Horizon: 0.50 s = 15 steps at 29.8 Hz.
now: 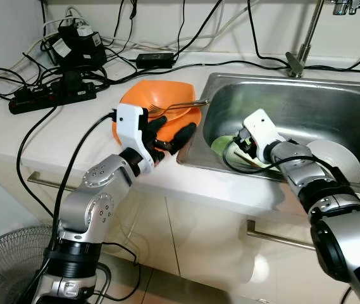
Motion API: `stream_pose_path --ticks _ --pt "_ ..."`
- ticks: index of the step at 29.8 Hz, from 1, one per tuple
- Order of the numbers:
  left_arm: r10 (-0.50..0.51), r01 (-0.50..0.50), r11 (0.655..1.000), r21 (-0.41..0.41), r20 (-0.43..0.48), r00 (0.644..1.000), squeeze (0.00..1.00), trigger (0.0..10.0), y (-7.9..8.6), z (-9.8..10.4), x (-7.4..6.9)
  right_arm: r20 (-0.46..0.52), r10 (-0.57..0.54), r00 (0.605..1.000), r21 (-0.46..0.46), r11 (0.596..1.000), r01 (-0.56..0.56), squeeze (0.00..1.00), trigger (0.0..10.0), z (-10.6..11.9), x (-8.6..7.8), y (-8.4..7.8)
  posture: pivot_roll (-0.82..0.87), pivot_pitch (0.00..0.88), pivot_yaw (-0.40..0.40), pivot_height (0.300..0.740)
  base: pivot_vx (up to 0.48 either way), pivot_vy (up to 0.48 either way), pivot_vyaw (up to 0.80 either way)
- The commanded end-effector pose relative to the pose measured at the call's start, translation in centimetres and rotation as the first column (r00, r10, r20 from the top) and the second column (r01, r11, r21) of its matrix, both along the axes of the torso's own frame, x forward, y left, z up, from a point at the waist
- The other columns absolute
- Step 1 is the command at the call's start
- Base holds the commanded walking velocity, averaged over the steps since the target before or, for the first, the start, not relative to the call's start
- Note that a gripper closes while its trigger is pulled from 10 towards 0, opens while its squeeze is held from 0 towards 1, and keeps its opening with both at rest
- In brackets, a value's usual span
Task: Kitchen organization
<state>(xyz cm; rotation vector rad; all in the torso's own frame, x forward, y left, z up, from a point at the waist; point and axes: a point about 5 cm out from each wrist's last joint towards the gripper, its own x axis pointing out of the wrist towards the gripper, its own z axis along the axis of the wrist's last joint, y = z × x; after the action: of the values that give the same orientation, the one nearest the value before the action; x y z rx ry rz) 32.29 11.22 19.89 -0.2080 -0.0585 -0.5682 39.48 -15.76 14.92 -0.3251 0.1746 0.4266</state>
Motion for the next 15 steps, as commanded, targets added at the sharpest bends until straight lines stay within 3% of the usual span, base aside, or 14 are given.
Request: stream_pose_path --ticks 1,7,15 --pt "0.062 -0.063 0.998 0.027 0.036 0.997 0.00 10.0 1.0 0.4 0.7 0.111 0.042 0.993 0.170 0.984 -0.061 1.00 10.0 3.2 0.7 2.0 -0.04 0.000 0.107 0.740 0.000 0.000 0.00" --pt "0.063 -0.066 0.995 0.078 0.046 0.997 0.00 10.0 0.7 0.2 1.4 0.119 0.060 0.991 0.377 0.921 -0.100 1.00 10.0 3.6 0.1 4.0 -0.06 0.000 0.128 0.740 0.000 0.000 0.00" --pt "0.056 -0.067 0.990 0.123 0.085 0.995 0.00 10.0 0.3 0.3 2.9 0.104 0.076 0.992 0.517 0.848 -0.119 1.00 10.0 3.6 -1.9 5.6 -0.09 0.000 0.152 0.740 0.000 0.000 0.00"
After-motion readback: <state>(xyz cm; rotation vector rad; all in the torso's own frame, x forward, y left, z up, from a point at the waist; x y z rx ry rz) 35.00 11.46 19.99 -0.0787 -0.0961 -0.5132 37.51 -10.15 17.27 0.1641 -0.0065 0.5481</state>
